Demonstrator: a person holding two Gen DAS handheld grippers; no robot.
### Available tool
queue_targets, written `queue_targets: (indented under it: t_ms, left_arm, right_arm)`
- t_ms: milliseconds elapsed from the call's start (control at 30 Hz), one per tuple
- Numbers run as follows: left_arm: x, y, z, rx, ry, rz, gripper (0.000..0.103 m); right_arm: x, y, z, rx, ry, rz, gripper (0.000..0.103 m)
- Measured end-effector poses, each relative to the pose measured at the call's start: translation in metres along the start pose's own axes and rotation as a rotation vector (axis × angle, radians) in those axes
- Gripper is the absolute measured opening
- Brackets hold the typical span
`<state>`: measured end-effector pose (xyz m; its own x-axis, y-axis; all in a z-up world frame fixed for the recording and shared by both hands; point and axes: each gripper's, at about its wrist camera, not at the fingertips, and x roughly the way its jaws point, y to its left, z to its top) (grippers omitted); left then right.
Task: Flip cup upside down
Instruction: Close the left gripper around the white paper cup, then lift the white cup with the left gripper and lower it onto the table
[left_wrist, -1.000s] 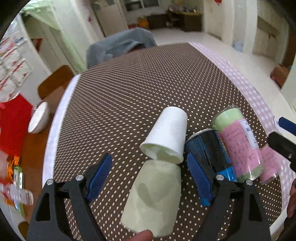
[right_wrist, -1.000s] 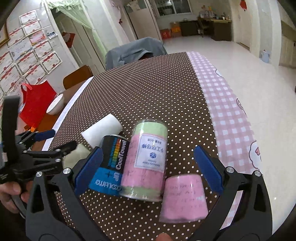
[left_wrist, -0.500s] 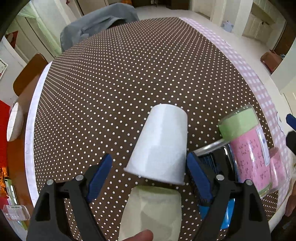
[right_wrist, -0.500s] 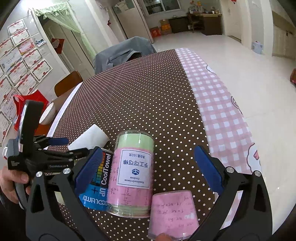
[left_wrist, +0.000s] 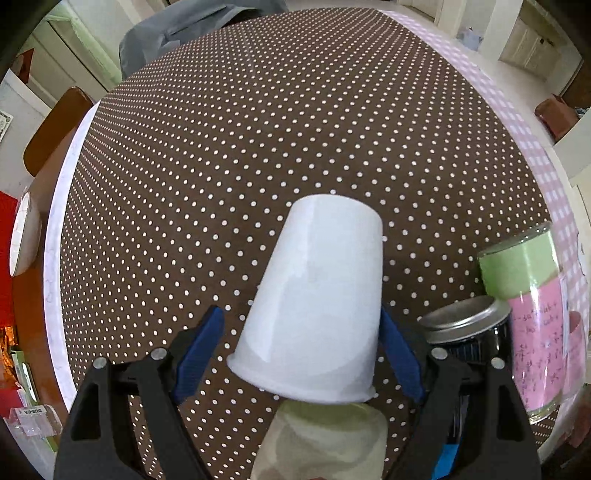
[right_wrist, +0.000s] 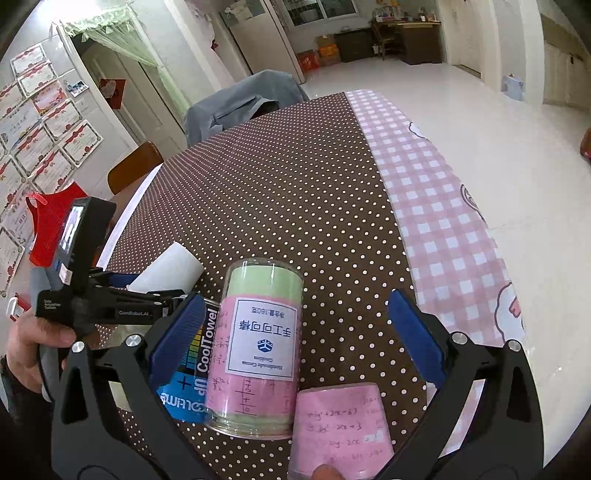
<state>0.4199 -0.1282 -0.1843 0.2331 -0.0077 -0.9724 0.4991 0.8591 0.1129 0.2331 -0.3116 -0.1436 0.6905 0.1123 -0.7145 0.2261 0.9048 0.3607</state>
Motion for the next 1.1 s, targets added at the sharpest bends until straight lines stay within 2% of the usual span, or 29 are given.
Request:
queue_targets:
  t_ms: [133, 233, 467, 767, 1100]
  left_arm:
    - [0.002, 0.004, 0.006, -0.001, -0.003, -0.007, 0.081]
    - [0.005, 0.013, 0.006, -0.011, -0.009, -0.03, 0.067]
    - [-0.003, 0.029, 0.01, -0.068, -0.055, -0.043, 0.067]
    - [-0.058, 0.047, -0.018, -0.128, -0.176, -0.042, 0.067]
    - [-0.13, 0.033, -0.066, -0.146, -0.317, -0.031, 0.067]
  right_arm:
    - [0.0, 0.0, 0.0, 0.002, 0.0, 0.003, 0.097]
    - [-0.001, 0.0, -0.002, 0.004, 0.0, 0.003, 0.097]
    - [-0.007, 0.0, -0.008, 0.006, -0.004, 0.004, 0.097]
    - [-0.026, 0.007, -0.012, -0.002, -0.038, 0.011, 0.097]
    - [-0.064, 0.025, -0.026, -0.052, -0.096, 0.034, 0.097]
